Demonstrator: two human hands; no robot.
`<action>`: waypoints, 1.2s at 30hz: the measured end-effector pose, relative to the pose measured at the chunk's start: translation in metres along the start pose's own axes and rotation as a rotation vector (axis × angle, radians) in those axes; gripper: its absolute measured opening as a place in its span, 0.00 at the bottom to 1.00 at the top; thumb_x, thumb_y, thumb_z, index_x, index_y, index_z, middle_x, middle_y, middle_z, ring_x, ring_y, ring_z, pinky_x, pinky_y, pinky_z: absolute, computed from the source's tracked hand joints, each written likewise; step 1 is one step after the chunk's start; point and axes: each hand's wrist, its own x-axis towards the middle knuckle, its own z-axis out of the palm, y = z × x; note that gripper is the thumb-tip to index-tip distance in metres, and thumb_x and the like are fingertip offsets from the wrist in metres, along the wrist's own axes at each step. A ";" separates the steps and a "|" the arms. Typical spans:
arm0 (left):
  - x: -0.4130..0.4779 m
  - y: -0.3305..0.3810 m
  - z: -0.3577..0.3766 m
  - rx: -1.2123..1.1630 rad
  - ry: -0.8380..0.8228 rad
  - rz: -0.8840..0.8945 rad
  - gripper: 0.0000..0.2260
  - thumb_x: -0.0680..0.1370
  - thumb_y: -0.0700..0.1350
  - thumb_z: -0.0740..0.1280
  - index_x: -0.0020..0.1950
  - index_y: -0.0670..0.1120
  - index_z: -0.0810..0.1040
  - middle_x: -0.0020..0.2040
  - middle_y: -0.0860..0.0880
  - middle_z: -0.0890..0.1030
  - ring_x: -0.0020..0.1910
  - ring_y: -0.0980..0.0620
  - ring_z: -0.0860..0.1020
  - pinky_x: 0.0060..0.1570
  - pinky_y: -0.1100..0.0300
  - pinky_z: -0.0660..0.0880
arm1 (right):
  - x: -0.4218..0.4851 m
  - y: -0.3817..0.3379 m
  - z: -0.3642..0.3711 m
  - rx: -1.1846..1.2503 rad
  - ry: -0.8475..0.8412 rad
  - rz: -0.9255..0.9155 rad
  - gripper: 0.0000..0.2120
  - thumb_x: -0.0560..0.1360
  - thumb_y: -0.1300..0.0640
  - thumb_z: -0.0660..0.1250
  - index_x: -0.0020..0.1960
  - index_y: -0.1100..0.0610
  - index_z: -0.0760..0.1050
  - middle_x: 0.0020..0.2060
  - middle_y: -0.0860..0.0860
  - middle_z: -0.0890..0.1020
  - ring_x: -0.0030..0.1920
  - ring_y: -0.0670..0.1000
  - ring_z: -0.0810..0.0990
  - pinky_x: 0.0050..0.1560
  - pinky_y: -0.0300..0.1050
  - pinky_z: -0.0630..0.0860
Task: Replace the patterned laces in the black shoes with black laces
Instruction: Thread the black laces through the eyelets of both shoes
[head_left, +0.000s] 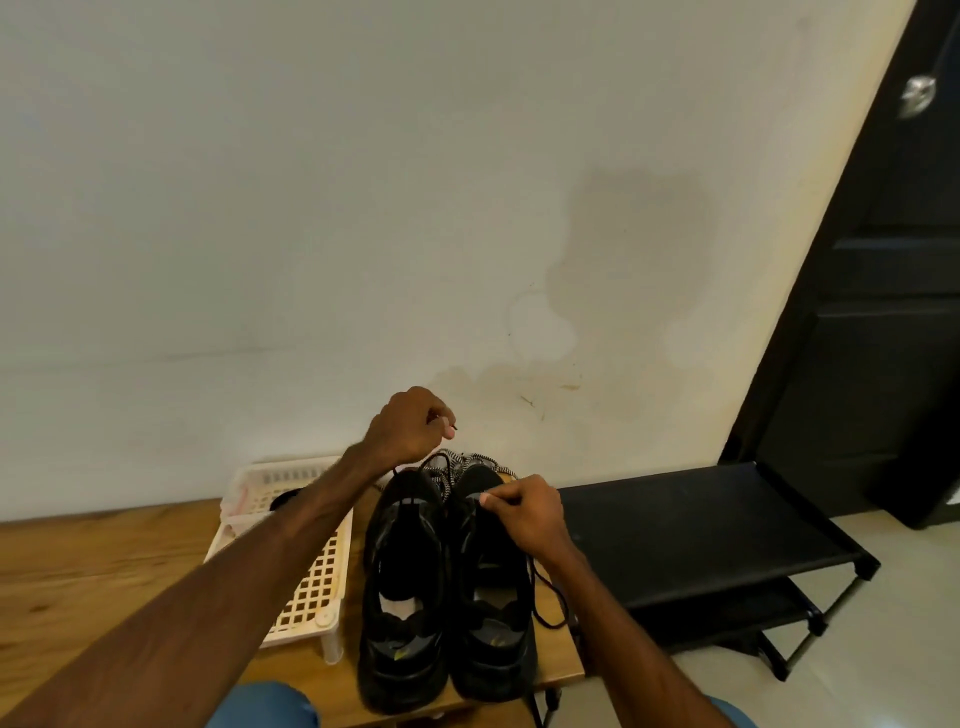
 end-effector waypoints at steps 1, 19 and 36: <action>0.001 0.007 -0.010 -0.062 0.027 0.024 0.09 0.80 0.40 0.67 0.50 0.49 0.86 0.43 0.56 0.87 0.46 0.61 0.83 0.57 0.52 0.80 | 0.003 -0.010 -0.011 0.058 0.020 -0.003 0.06 0.77 0.52 0.74 0.50 0.52 0.88 0.46 0.45 0.88 0.44 0.43 0.85 0.44 0.32 0.79; 0.028 0.252 -0.238 -0.611 0.450 0.272 0.07 0.76 0.45 0.76 0.46 0.41 0.85 0.40 0.45 0.86 0.37 0.51 0.86 0.39 0.59 0.84 | 0.027 -0.330 -0.258 0.589 0.410 -0.456 0.07 0.74 0.61 0.76 0.50 0.63 0.86 0.42 0.58 0.87 0.37 0.49 0.86 0.38 0.40 0.81; 0.038 0.279 -0.264 -0.530 0.521 0.279 0.11 0.82 0.44 0.68 0.48 0.38 0.85 0.41 0.42 0.86 0.38 0.48 0.86 0.43 0.53 0.85 | 0.034 -0.358 -0.282 0.452 0.472 -0.457 0.05 0.74 0.56 0.77 0.48 0.57 0.87 0.41 0.51 0.88 0.43 0.50 0.88 0.42 0.45 0.84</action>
